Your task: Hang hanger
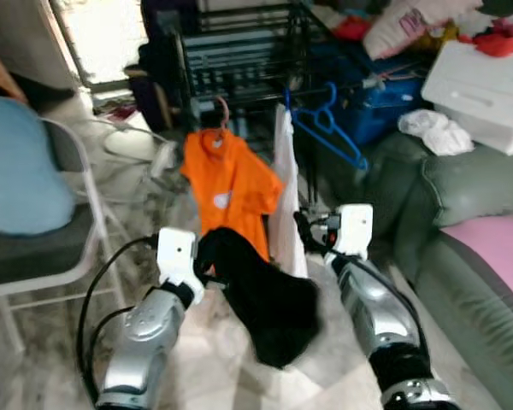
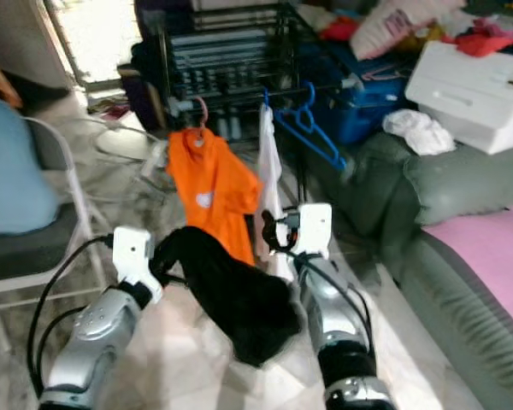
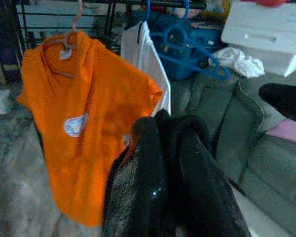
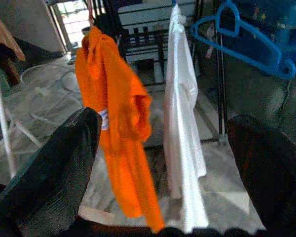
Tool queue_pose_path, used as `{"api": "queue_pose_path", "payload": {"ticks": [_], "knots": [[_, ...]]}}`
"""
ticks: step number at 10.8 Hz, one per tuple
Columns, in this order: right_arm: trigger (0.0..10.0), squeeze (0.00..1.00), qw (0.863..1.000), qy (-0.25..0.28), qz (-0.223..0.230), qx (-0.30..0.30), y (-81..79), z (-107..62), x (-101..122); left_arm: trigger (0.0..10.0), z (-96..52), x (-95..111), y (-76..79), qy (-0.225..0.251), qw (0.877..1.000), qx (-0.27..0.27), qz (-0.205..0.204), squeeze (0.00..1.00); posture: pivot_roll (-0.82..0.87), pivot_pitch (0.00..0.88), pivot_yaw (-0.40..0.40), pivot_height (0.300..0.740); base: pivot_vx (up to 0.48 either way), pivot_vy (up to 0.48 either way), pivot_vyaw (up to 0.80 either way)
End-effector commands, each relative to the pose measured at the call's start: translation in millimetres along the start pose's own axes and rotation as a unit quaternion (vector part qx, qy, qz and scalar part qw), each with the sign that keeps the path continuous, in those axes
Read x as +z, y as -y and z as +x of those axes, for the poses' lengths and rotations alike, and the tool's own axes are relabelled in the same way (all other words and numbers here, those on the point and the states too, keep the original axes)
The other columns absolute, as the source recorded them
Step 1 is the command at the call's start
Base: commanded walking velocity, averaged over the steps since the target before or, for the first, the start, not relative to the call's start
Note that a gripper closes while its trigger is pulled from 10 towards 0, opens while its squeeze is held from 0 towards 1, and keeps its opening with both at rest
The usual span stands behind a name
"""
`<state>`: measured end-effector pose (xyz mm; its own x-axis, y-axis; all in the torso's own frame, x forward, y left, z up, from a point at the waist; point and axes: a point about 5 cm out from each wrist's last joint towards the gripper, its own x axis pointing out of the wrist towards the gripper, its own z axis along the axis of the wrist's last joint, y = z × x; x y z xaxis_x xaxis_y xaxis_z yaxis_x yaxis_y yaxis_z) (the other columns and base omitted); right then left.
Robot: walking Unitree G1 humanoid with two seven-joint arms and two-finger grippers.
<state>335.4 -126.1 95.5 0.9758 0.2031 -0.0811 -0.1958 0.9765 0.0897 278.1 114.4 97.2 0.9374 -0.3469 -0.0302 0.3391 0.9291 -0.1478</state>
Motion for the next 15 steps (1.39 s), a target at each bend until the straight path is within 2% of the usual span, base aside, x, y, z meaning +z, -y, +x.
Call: {"api": "queue_pose_path", "payload": {"ticks": [1,2,4,6,9,12,15], "knots": [[10.0,0.00,1.000,0.003,-0.003,0.002,2.8,0.8,2.5,10.0,-2.8,3.9,1.1,0.019,1.000,0.022,0.001,0.00,0.03,0.000,0.018,0.740,0.000,0.000,0.00],[10.0,0.00,1.000,0.003,0.002,-0.016,9.6,2.6,3.2,10.0,-6.7,5.6,2.0,0.025,1.000,0.014,0.002,0.00,0.04,0.000,0.022,0.740,0.000,0.000,0.00],[10.0,0.00,1.000,0.016,0.000,-0.018,7.5,4.2,9.5,10.0,-11.1,7.8,-2.1,0.030,0.999,0.010,-0.013,0.00,0.01,0.000,0.044,0.740,0.141,0.000,0.00],[10.0,0.00,1.000,0.016,0.000,-0.026,11.5,0.9,8.3,10.0,-9.3,4.8,5.8,0.024,1.000,-0.011,-0.011,0.00,0.01,0.000,0.045,0.740,0.270,0.000,-0.34],[10.0,0.00,0.999,0.014,-0.009,-0.027,14.9,-0.3,8.8,10.0,-7.6,1.3,21.1,0.021,0.999,-0.036,-0.028,0.00,-0.01,0.000,0.039,0.740,0.386,0.000,-0.77],[10.0,0.00,0.999,0.014,-0.018,-0.027,19.3,-2.7,9.9,10.0,-6.8,-0.8,24.2,0.016,0.999,-0.040,-0.029,0.00,-0.02,0.000,0.041,0.740,0.467,0.000,0.00],[10.0,0.00,0.999,0.013,-0.019,-0.022,14.7,-2.3,9.6,10.0,-6.3,-1.8,26.4,0.014,0.999,-0.042,-0.031,0.00,-0.02,0.000,0.037,0.740,0.455,0.000,0.00]]}}
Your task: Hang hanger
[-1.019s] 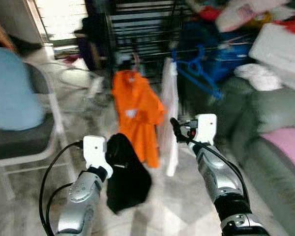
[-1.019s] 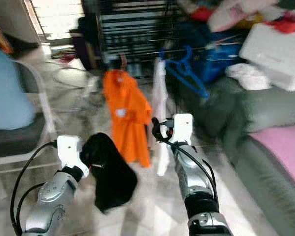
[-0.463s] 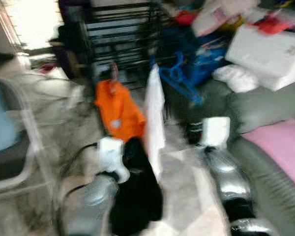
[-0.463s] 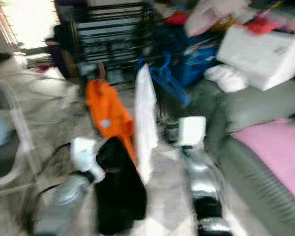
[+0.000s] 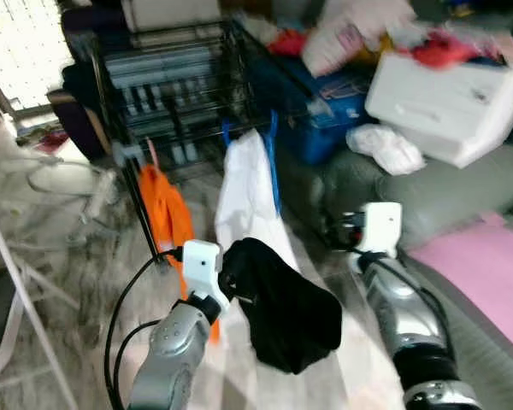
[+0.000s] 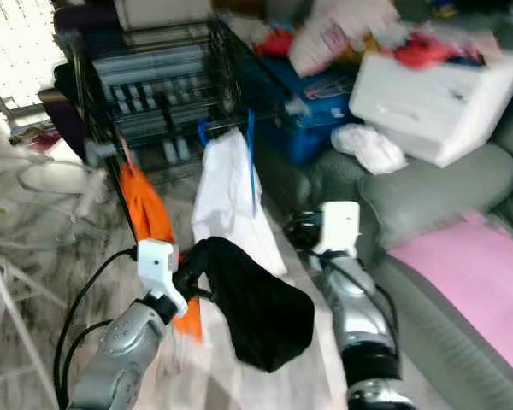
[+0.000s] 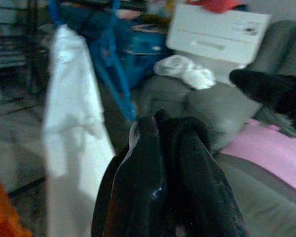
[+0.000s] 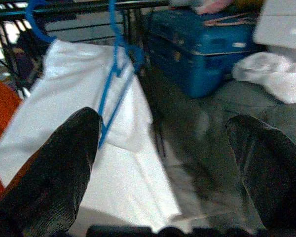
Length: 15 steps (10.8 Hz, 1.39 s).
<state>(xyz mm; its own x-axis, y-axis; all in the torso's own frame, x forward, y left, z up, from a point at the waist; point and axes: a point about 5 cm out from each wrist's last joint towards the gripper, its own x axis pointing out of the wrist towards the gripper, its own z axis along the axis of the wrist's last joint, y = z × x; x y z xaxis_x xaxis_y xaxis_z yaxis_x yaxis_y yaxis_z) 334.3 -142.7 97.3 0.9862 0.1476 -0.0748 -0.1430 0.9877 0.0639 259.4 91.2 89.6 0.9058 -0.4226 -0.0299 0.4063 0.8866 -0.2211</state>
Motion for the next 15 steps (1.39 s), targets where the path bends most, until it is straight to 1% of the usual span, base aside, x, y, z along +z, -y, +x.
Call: {"api": "queue_pose_path", "payload": {"ticks": [1,7,9,10,13,14,15], "knots": [[10.0,0.00,1.000,0.007,-0.009,0.009,-1.3,2.2,6.2,10.0,2.7,9.9,0.1,0.021,1.000,0.000,0.003,0.00,-0.02,0.000,0.034,0.740,0.416,0.000,0.00],[10.0,0.00,1.000,0.002,-0.013,0.017,-1.3,-0.3,4.1,10.0,4.0,7.4,1.1,0.011,1.000,-0.002,0.001,0.00,-0.03,0.000,0.036,0.740,0.355,0.321,0.00],[10.0,0.00,1.000,0.000,-0.013,0.020,-2.8,0.0,3.8,10.0,4.0,5.5,-0.5,0.003,1.000,0.006,0.002,0.00,-0.03,0.000,0.035,0.740,0.255,0.407,0.00],[10.0,0.00,1.000,-0.001,-0.014,0.021,-3.0,0.6,3.9,10.0,3.9,7.7,-0.6,0.013,1.000,0.005,0.006,0.00,-0.02,0.000,0.033,0.740,0.000,0.000,0.00],[10.0,0.00,1.000,-0.002,-0.018,0.023,-5.8,2.8,5.1,10.0,5.2,8.9,-2.0,0.010,1.000,0.008,0.007,0.00,-0.02,0.000,0.031,0.740,0.000,0.000,0.00],[10.0,0.00,0.999,0.002,-0.020,0.046,-14.2,7.3,11.1,10.0,7.1,12.9,-0.7,0.012,1.000,-0.001,0.014,0.00,-0.02,0.000,0.030,0.740,0.000,0.000,0.00],[10.0,0.00,0.999,-0.006,-0.023,0.049,-15.1,12.1,13.8,10.0,6.8,13.8,-0.5,0.014,1.000,-0.001,0.015,0.00,-0.02,0.000,0.030,0.740,0.000,0.000,0.00]]}}
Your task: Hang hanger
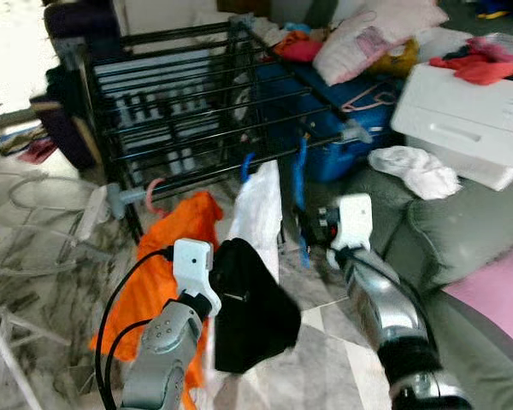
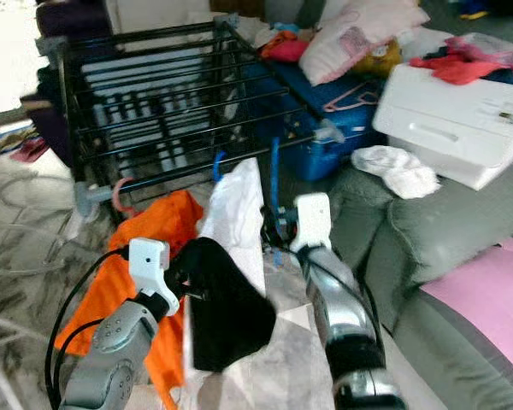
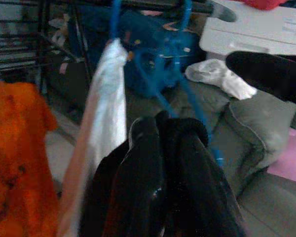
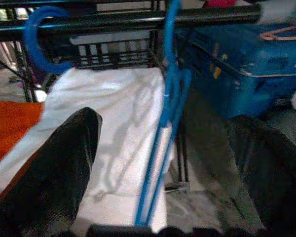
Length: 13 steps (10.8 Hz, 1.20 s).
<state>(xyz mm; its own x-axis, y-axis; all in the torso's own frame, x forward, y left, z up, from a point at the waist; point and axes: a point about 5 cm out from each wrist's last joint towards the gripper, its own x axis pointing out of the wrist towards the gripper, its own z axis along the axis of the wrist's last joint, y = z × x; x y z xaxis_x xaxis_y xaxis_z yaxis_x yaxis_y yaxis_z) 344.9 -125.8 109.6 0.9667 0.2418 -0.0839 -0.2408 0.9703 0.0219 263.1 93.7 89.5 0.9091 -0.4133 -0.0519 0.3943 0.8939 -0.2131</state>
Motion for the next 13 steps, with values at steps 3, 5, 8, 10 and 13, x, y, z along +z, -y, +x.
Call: {"api": "queue_pose_path", "payload": {"ticks": [3,5,8,10,13], "knots": [[10.0,0.00,1.000,-0.015,-0.019,-0.018,4.0,18.8,16.4,10.0,3.8,12.3,2.3,0.020,1.000,-0.008,0.011,0.00,-0.01,0.000,0.025,0.740,0.000,0.000,0.00],[10.0,0.00,0.998,-0.065,-0.022,-0.012,2.9,28.7,10.2,10.0,4.9,11.3,5.0,0.015,1.000,-0.017,0.015,0.00,0.00,0.000,0.020,0.740,0.000,0.000,0.00],[10.0,0.00,0.993,-0.116,-0.021,-0.021,2.3,32.6,-3.0,10.0,4.6,10.9,2.1,0.011,1.000,-0.011,0.017,0.00,0.01,0.000,0.012,0.740,0.000,0.000,0.00],[10.0,0.00,0.990,-0.135,-0.025,-0.005,-5.9,32.3,-11.7,10.0,4.1,11.3,1.1,0.009,1.000,-0.012,0.020,0.00,0.01,0.000,0.014,0.740,0.000,0.000,0.00],[10.0,0.00,0.988,-0.147,-0.033,-0.043,13.0,26.1,-19.3,10.0,3.2,10.9,1.2,0.007,1.000,-0.011,0.020,0.00,0.01,0.000,0.014,0.740,0.000,0.000,0.00]]}}
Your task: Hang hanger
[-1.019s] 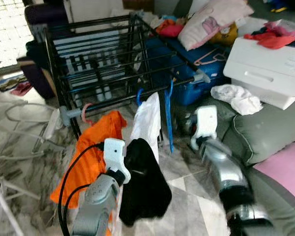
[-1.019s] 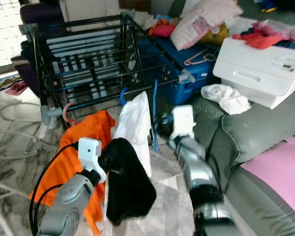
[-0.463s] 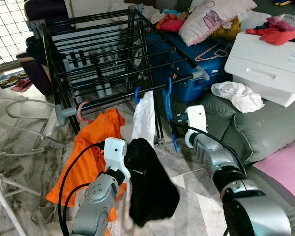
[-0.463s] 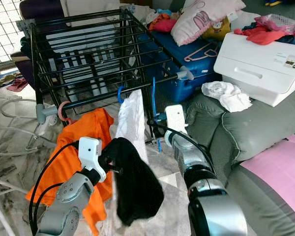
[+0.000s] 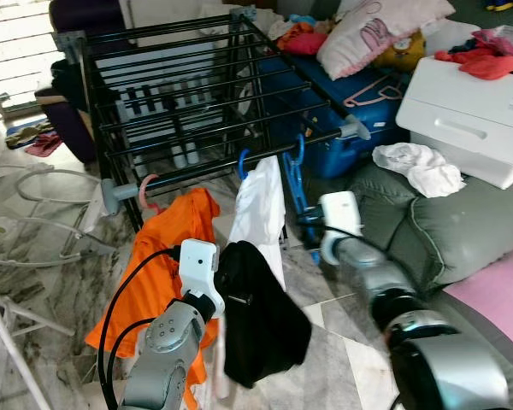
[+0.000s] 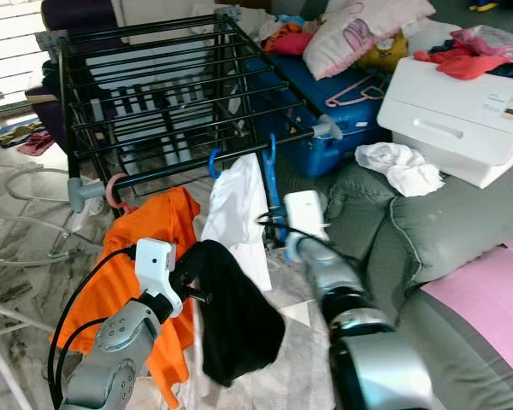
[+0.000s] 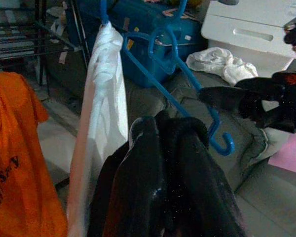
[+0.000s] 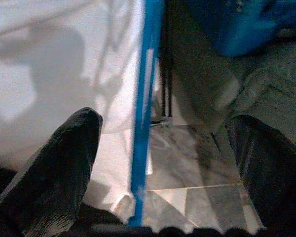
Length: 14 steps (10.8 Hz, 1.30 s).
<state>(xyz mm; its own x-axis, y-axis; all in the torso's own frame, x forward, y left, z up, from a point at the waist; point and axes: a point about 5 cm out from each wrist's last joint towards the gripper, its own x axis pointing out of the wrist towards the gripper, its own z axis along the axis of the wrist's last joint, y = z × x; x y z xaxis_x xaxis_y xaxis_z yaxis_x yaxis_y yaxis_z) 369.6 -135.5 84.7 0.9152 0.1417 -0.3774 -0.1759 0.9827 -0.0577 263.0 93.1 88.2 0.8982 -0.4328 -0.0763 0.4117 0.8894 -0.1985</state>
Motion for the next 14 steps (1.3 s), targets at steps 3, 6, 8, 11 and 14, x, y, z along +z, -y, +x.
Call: {"api": "queue_pose_path", "payload": {"ticks": [3,6,8,11,14], "knots": [[10.0,0.00,0.999,0.014,-0.027,0.033,-6.6,2.5,12.9,10.0,3.0,10.1,3.3,0.014,1.000,-0.008,0.011,0.00,0.00,0.000,0.022,0.740,0.000,0.000,0.00],[10.0,0.00,0.997,0.012,-0.045,0.061,-14.3,5.0,23.6,10.0,-3.7,7.1,3.4,0.005,1.000,-0.001,0.011,0.00,0.03,0.006,0.010,0.740,0.000,0.000,0.00],[10.0,0.00,0.997,0.013,-0.050,0.065,-18.1,6.1,28.2,10.0,-11.0,6.8,-0.3,0.001,1.000,0.006,0.014,0.00,0.06,0.026,0.012,0.740,0.000,0.000,0.00],[10.0,0.00,0.998,0.015,-0.052,0.035,-8.0,6.2,31.7,10.0,-21.2,8.6,-4.2,-0.005,1.000,0.011,0.020,0.00,0.10,0.047,0.019,0.740,0.000,0.000,0.00],[10.0,0.00,0.999,0.010,-0.036,0.020,3.6,5.5,33.6,10.0,-42.9,8.8,-12.1,-0.023,0.999,0.033,0.028,0.00,0.17,0.093,0.016,0.740,0.000,0.000,0.00]]}}
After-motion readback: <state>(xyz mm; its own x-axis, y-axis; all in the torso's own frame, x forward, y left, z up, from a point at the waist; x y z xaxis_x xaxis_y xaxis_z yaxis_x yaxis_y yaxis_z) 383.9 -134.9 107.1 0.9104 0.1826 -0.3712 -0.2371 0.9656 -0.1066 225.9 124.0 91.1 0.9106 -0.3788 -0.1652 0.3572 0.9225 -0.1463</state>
